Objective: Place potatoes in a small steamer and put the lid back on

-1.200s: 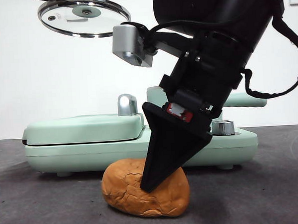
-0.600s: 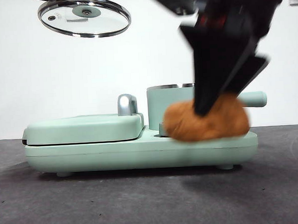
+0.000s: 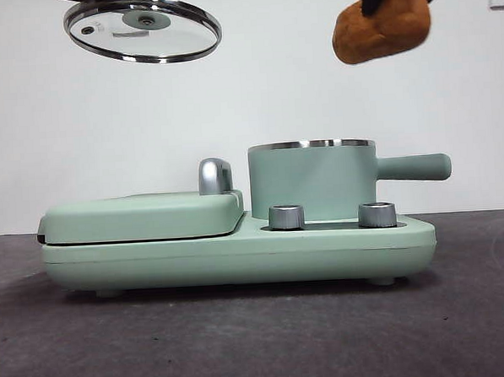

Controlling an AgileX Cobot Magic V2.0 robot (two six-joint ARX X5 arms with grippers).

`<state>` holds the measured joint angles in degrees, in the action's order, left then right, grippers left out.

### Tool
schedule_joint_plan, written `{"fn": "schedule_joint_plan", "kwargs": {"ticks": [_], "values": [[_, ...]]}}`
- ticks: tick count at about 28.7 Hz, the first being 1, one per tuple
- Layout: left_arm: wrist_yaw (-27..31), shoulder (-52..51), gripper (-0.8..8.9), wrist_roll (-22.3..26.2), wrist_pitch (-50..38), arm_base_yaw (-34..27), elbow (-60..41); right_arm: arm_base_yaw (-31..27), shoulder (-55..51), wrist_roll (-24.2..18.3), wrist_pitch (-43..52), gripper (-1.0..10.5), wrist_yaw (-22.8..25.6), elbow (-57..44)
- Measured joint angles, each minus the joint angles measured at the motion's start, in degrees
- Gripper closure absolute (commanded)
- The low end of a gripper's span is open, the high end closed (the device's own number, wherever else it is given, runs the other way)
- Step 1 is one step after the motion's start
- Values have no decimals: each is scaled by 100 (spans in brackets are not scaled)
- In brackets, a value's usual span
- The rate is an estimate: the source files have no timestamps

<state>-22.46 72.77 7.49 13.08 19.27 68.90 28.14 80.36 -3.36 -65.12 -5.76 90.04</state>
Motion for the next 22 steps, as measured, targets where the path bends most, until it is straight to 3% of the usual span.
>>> {"fn": "schedule_joint_plan", "kwargs": {"ticks": [10, 22], "values": [[0, 0, 804, 0, -2, 0, 0, -413, 1204, -249, 240, 734, -17, 1279], [0, 0, 804, 0, -2, 0, 0, -426, 2516, -286, 1193, 734, -17, 1530]]}}
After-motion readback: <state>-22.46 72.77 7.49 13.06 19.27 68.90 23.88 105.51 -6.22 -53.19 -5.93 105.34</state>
